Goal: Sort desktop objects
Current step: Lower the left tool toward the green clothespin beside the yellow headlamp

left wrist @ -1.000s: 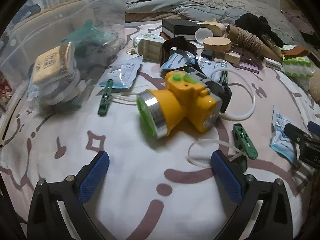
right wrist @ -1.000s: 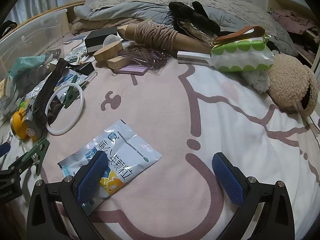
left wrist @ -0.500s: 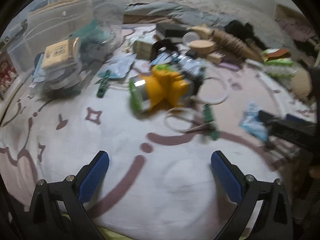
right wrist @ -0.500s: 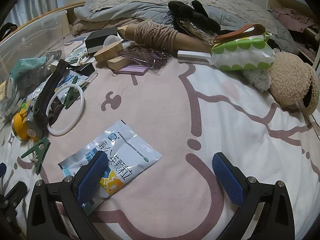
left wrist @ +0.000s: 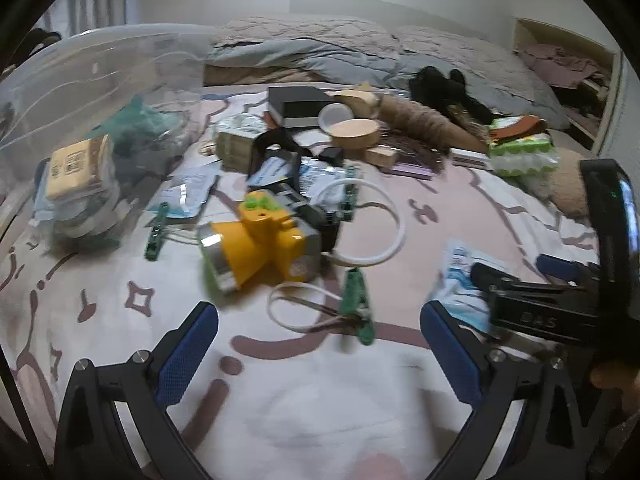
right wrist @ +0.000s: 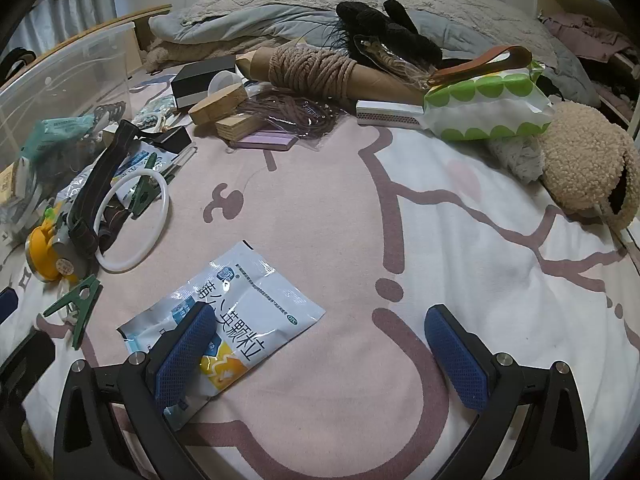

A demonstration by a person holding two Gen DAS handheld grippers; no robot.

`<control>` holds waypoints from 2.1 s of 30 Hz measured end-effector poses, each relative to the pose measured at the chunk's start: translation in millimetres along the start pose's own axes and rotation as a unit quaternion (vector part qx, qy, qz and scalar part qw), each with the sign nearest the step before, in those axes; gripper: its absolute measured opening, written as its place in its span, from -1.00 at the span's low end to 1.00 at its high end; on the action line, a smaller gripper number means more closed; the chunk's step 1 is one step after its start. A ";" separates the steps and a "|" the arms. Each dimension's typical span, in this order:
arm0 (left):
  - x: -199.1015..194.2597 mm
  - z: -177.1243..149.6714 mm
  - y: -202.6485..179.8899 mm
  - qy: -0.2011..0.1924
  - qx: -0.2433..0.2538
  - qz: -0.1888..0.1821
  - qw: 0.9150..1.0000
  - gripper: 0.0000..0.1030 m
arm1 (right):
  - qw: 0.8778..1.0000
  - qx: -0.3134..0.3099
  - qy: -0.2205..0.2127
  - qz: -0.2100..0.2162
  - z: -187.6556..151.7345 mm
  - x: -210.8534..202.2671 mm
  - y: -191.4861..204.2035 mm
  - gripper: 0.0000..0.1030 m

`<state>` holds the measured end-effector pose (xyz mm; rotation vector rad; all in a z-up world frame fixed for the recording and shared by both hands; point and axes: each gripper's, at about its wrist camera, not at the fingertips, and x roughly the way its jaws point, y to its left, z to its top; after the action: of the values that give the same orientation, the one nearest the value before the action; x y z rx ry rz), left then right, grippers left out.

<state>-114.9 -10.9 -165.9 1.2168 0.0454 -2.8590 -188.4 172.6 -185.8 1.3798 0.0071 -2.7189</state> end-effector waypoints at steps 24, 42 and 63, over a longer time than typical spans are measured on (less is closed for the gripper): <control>9.3 -0.7 7.4 0.006 -0.005 -0.061 0.998 0.42 | 1.000 0.001 -0.001 0.003 -0.5 0.6 0.6 1.00; 27.6 -4.8 2.3 0.064 0.007 -0.094 0.993 -0.43 | 1.000 0.001 -0.001 0.004 -0.7 0.6 0.2 1.00; 6.8 -9.5 20.2 0.082 -0.049 -0.127 0.987 -0.89 | 1.000 0.002 -0.001 0.005 -0.6 0.8 -0.5 1.00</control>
<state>-111.9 -30.9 -177.6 1.5226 0.3674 -2.9111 -188.4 173.0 -186.9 1.3750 -0.0044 -2.7132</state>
